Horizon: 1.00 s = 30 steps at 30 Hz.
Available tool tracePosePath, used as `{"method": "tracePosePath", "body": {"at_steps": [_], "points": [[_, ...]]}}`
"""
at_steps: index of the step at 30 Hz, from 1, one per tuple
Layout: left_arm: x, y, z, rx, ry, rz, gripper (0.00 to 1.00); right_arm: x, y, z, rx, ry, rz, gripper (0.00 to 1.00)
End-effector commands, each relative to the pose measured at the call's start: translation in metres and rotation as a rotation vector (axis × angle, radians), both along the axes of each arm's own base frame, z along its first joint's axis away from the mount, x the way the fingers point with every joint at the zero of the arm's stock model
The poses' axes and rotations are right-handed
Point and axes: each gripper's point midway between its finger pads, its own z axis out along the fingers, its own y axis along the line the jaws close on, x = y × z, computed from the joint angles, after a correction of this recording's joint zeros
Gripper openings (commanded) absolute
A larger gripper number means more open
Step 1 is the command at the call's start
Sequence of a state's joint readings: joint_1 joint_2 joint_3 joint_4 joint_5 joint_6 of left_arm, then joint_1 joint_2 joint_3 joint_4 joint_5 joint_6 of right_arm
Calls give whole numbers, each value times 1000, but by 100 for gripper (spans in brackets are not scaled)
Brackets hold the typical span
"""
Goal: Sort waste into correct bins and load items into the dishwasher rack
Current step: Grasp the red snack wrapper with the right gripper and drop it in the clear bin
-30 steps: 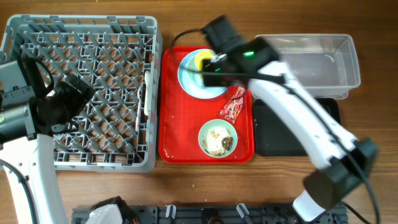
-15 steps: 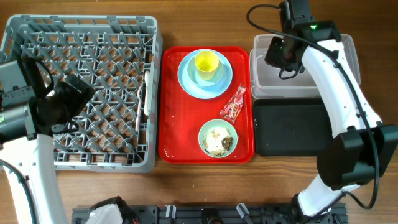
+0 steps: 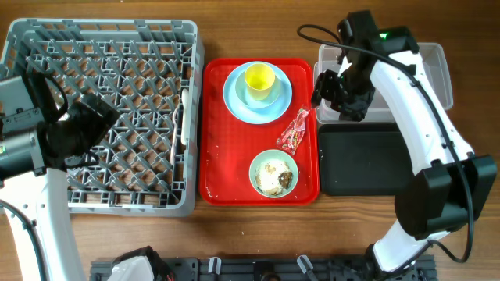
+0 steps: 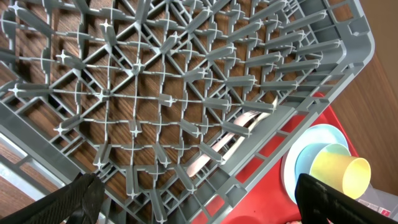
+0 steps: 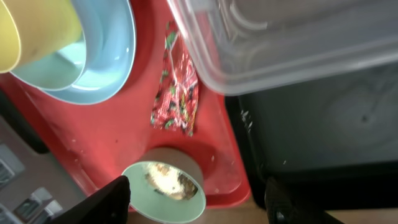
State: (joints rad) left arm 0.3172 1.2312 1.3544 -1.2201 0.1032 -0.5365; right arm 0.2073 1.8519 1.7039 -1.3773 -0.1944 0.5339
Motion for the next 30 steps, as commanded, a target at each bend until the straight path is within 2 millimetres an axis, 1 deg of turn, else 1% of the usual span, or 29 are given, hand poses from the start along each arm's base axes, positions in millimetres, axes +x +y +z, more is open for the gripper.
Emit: {"method": "tracePosePath", "body": {"at_steps": [1, 2, 3, 5, 6, 8, 9, 11, 13, 14, 16, 19, 20, 22, 24, 25, 27, 30], "points": [[0, 1, 4, 5, -14, -4, 100, -22, 15, -9, 7, 131, -107, 64], [0, 1, 4, 5, -15, -3, 100, -26, 27, -9, 2, 133, -89, 63], [0, 1, 4, 5, -15, -3, 100, -29, 35, -9, -10, 131, -82, 63], [0, 1, 4, 5, -15, -3, 100, -38, 54, -12, -96, 108, -94, 62], [0, 1, 4, 5, -15, -3, 100, -41, 60, -13, -141, 89, -103, 63], [0, 1, 4, 5, -15, -3, 100, -44, 64, -13, -221, 44, -112, 63], [0, 1, 4, 5, -15, -3, 100, -43, 63, -13, -285, 0, -134, 62], [0, 1, 4, 5, -15, -4, 100, -45, 70, -13, -298, -22, -150, 55], [0, 1, 4, 5, -15, -3, 100, -42, 68, -13, -310, -36, -154, 48], [0, 1, 4, 5, -15, -3, 100, -42, 62, -15, -338, -43, -170, 40], [0, 1, 4, 5, -15, -3, 100, -46, 59, -27, -355, -29, -177, 39], [0, 1, 4, 5, -15, -4, 100, -54, 53, -66, -373, -9, -185, 39], [0, 1, 4, 5, -15, -3, 100, -52, 50, -82, -381, -31, -162, 32], [0, 1, 4, 5, -15, -4, 100, -51, 48, -105, -376, -60, -147, 33], [0, 1, 4, 5, -15, -3, 100, -51, 48, -123, -364, -80, -146, 37], [0, 1, 4, 5, -15, -4, 100, -49, 46, -127, -366, -98, -149, 39], [0, 1, 4, 5, -15, -3, 100, -42, 48, -130, -360, -137, -145, 41], [0, 1, 4, 5, -15, -4, 100, -31, 54, -129, -335, -179, -139, 46]]}}
